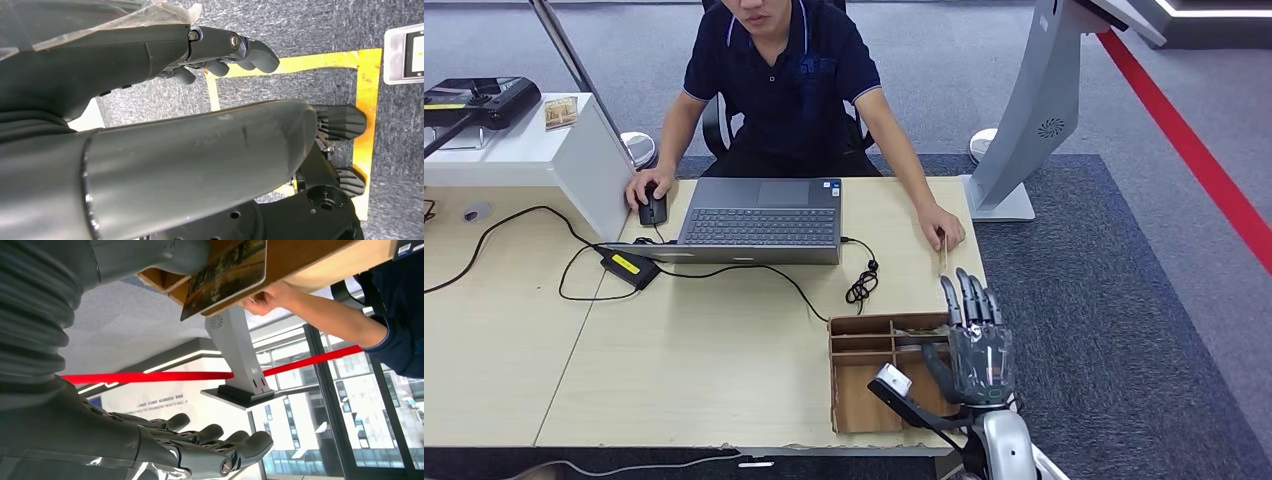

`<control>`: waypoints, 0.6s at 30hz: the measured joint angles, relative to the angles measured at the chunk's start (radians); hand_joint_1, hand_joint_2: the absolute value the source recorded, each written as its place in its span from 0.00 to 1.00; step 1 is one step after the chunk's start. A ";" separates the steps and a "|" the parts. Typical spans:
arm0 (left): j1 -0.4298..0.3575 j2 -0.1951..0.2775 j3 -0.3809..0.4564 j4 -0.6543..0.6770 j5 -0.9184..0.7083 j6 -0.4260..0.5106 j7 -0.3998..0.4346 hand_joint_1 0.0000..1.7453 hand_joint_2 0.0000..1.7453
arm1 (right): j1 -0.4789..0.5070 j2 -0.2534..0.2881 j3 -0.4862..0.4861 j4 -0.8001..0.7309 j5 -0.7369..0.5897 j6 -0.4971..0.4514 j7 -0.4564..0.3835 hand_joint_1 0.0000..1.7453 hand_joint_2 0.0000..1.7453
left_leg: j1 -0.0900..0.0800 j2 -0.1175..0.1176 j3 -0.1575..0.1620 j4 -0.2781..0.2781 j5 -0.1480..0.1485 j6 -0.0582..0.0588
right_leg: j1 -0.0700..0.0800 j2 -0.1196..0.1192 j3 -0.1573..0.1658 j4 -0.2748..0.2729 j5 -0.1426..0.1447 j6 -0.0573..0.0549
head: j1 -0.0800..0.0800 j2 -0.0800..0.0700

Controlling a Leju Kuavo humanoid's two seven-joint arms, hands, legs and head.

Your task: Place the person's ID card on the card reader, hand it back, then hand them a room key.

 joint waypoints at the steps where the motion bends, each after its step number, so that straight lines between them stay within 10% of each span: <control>1: 0.000 0.000 0.000 0.000 0.000 0.000 0.000 0.00 0.00 | 0.000 -0.001 0.000 -0.003 0.002 0.000 0.000 0.06 1.00 | 0.000 0.000 0.000 0.000 0.000 0.000 | 0.000 0.000 0.000 0.000 0.000 0.000 | 0.000 0.000; 18: 0.000 0.000 0.000 0.000 -0.002 0.000 0.000 0.00 0.00 | -0.001 -0.006 -0.014 -0.039 0.011 0.013 -0.002 0.15 1.00 | 0.000 0.000 0.000 0.000 0.000 0.000 | 0.000 0.000 0.000 0.000 0.000 0.000 | 0.000 0.000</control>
